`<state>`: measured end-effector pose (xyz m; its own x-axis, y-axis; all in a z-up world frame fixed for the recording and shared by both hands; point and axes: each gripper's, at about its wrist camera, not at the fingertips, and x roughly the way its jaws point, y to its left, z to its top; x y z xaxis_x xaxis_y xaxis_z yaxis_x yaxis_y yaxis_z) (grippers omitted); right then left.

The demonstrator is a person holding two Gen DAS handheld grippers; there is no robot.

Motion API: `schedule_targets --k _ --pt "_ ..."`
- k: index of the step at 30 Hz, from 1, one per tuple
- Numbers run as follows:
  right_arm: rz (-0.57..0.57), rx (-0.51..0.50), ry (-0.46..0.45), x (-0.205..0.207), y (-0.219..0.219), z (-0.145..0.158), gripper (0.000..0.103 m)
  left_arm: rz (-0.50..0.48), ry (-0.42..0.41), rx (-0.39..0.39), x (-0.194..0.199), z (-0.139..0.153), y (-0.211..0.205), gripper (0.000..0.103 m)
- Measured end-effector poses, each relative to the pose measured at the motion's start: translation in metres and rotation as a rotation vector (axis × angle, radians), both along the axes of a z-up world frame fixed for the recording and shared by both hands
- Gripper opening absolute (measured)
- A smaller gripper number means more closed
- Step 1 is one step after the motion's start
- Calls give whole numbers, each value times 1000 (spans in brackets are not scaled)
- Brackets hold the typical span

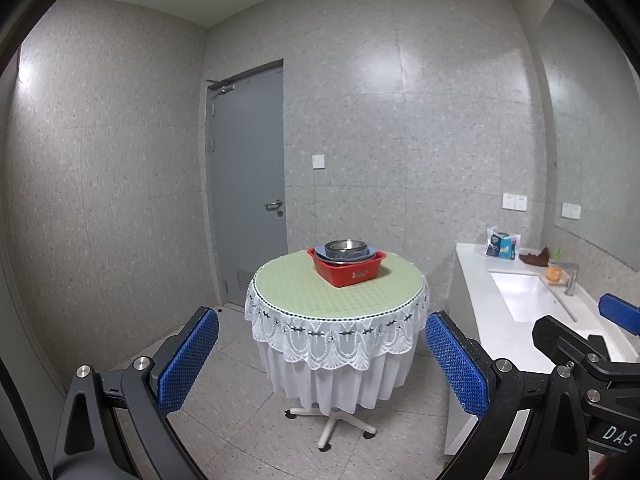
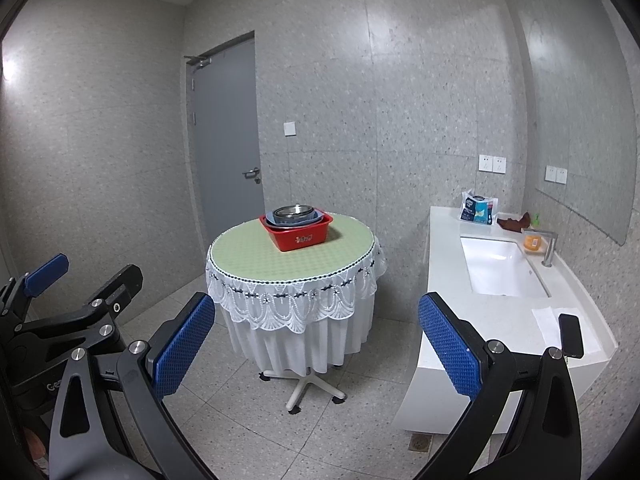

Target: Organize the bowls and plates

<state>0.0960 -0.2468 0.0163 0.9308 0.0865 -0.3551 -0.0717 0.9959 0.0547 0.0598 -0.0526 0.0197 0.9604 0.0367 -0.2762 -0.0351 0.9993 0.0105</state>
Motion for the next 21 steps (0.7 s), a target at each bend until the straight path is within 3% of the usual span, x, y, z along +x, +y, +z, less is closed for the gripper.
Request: schedule_targets --k 12,21 --pt "1 -2 15 16 4 -4 103 11 6 0 19 -4 -1 102" --pt "-10 -5 46 48 8 -10 103 13 30 6 56 -7 -3 102"
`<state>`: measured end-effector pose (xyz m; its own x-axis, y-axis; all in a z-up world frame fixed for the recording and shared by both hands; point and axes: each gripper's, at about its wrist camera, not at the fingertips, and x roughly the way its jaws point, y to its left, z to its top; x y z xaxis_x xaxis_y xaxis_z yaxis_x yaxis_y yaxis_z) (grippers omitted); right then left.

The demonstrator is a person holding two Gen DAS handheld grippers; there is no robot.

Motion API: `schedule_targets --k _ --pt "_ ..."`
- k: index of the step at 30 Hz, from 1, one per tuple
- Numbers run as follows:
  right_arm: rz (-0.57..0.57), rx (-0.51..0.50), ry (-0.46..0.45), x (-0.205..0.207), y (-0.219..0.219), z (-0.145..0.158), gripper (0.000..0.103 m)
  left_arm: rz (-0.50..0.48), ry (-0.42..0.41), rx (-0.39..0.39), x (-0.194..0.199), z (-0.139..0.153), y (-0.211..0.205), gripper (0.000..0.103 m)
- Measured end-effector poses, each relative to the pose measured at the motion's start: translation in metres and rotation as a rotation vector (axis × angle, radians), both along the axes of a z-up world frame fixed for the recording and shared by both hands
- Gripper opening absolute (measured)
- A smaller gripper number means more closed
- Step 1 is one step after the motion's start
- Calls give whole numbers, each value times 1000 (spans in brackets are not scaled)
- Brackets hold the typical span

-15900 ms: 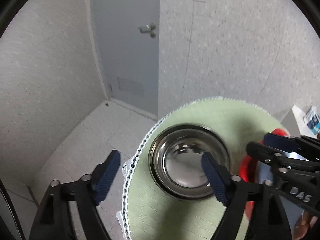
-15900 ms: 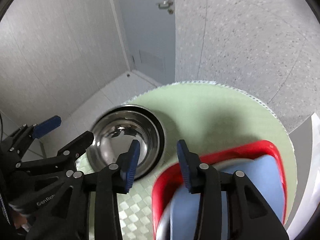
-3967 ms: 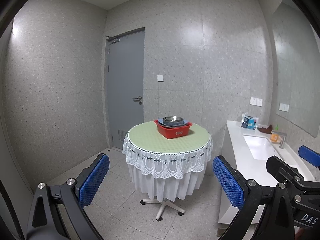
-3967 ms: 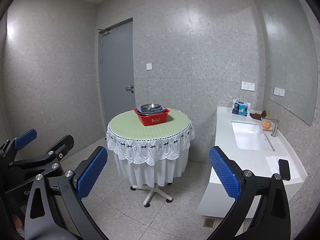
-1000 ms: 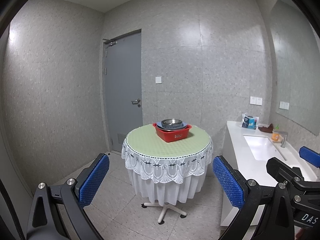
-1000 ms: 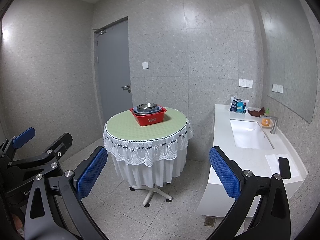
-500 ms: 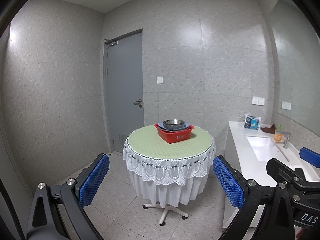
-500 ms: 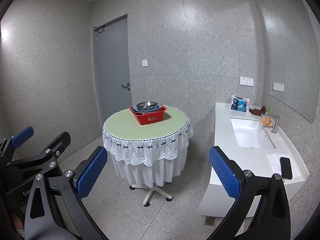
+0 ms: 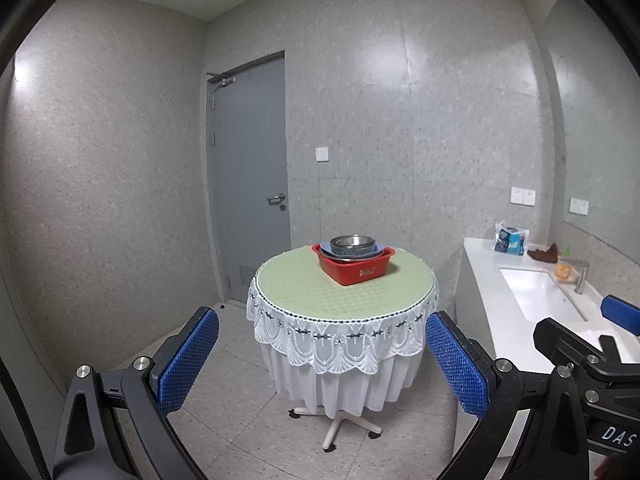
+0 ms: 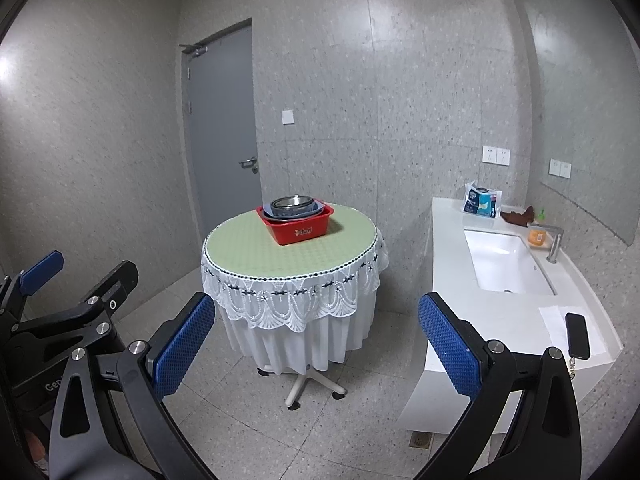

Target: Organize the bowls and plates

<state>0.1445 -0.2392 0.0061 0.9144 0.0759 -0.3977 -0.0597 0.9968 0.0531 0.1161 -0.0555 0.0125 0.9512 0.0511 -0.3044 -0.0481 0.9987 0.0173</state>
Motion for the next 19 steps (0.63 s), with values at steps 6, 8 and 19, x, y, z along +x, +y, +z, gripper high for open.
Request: schedule_targets --k 6,8,19 --pt "-7 1 31 35 5 -7 103 4 18 1 43 1 5 102" --pt "-10 1 36 47 7 -8 103 2 24 -1 61 1 8 102" --pt "-45 14 75 129 21 -16 103 -16 64 7 183 0 26 102"
